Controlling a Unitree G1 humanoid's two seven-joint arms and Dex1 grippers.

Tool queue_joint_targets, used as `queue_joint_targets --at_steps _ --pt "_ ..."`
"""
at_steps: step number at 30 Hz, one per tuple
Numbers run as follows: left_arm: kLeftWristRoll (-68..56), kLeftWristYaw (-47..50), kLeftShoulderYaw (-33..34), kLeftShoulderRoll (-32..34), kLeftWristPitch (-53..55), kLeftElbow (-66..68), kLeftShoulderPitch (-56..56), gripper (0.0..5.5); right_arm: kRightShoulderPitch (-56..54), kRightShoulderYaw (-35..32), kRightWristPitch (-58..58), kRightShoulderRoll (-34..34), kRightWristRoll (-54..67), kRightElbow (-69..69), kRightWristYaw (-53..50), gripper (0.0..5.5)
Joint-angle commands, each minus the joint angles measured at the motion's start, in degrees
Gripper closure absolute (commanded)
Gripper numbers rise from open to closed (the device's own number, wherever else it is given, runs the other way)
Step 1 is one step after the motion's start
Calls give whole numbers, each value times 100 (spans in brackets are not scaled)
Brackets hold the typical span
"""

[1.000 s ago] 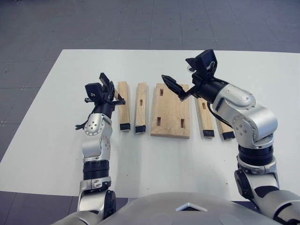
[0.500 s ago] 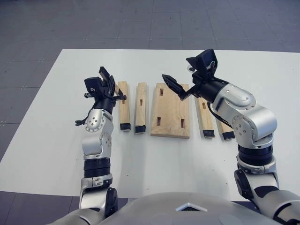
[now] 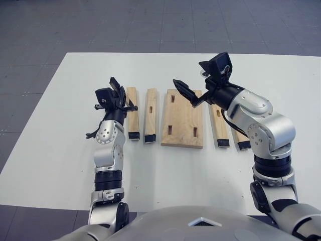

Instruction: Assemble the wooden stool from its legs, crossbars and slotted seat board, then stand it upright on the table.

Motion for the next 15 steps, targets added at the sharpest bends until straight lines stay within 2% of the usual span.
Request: queue_joint_targets --at_steps 1,5,9,15 --pt "460 400 -57 1 26 15 261 508 -85 -12 -15 9 -16 -7 18 0" --pt "1489 1122 -375 -31 130 -666 452 508 -85 -27 -28 25 -24 10 -2 0" --pt "1063 1125 -207 -418 359 -729 591 508 -64 -27 -23 34 -34 -24 -27 0" --pt "453 637 288 -349 -260 131 870 508 -68 -27 -17 27 -45 -35 -33 0"
